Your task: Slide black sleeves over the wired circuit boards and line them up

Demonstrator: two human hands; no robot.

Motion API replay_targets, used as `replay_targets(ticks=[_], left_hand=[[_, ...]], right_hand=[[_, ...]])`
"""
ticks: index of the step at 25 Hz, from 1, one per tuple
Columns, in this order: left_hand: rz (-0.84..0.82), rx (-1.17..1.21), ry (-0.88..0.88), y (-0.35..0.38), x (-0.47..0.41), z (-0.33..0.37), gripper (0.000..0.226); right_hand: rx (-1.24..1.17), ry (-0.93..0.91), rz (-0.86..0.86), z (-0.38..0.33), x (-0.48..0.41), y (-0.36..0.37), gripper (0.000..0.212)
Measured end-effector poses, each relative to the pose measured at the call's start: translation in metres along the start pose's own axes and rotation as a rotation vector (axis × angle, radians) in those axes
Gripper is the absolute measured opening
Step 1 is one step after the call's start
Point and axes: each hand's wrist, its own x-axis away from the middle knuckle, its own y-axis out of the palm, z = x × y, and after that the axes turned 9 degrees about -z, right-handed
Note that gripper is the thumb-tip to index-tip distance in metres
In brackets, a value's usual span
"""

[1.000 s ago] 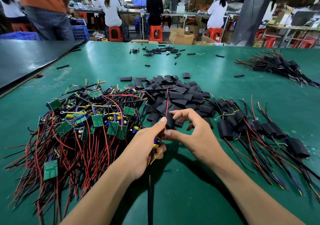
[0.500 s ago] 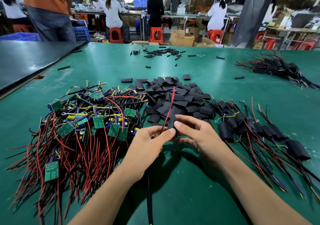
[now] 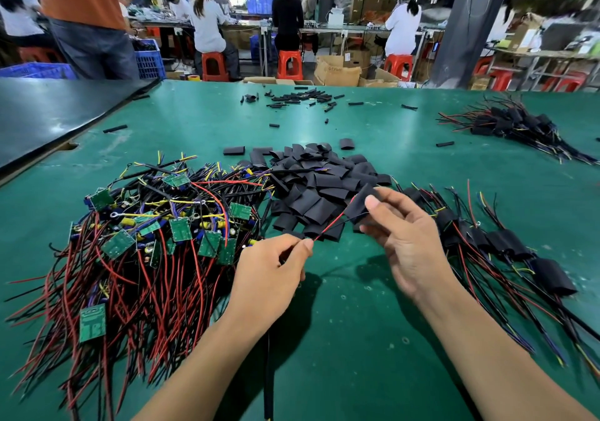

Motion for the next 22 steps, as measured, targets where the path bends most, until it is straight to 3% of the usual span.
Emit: replay_targets(ticks=[8,14,22], left_hand=[[0.151,0.029,0.021,0.0013,-0.0043,-0.0081,0.025],[0.137,-0.026,0.082,0.0027,-0.0032,-0.0079,0.021],[-0.027,0.115,0.07,0.0023,-0.0021,-0.0031,0.022]], right_hand=[[-0.059,-0.133,0.131,0.0001,-0.0003,-0.0009,0.021],[0.067,-0.217,0.119,0.0025,0.0012,0.001,0.023],[-0.027,-0.181,0.118,0.002,0.0013,0.0032,0.034]])
